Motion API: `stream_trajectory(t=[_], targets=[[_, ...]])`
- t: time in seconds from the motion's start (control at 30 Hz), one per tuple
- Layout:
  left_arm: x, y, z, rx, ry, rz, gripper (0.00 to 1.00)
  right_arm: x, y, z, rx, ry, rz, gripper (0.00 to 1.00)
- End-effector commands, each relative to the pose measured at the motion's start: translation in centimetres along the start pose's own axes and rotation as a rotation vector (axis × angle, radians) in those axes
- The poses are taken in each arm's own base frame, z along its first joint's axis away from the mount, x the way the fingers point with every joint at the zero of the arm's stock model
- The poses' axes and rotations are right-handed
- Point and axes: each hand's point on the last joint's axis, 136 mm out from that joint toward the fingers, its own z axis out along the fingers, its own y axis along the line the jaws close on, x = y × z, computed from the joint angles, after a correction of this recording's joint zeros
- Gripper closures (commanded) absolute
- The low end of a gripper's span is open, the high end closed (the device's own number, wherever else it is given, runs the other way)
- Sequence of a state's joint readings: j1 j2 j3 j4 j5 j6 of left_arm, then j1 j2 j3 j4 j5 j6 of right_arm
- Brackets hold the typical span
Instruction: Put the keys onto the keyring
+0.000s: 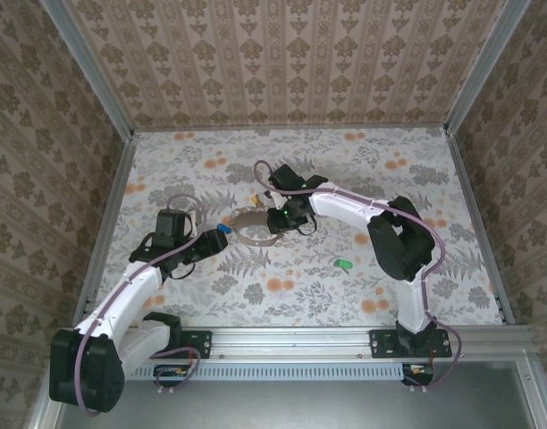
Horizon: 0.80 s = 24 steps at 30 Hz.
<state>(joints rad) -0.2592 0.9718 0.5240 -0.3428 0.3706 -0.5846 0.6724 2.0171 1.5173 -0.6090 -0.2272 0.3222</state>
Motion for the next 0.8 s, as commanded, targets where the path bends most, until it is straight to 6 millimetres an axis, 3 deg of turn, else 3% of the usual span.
stream_trajectory(t=[0.0, 0.53, 0.77], targets=[[-0.1, -0.1, 0.0, 0.012, -0.001, -0.015, 0.38, 0.6, -1.2, 1.0, 0.075, 0.04, -0.013, 0.79], [0.3, 0.2, 0.2, 0.014, 0.002, -0.014, 0.39, 1.9, -2.8, 2.7, 0.162, 0.101, -0.029, 0.78], [0.3, -0.2, 0.0, 0.033, -0.003, 0.026, 0.39, 1.4, -3.2, 2.3, 0.205, 0.082, -0.036, 0.85]])
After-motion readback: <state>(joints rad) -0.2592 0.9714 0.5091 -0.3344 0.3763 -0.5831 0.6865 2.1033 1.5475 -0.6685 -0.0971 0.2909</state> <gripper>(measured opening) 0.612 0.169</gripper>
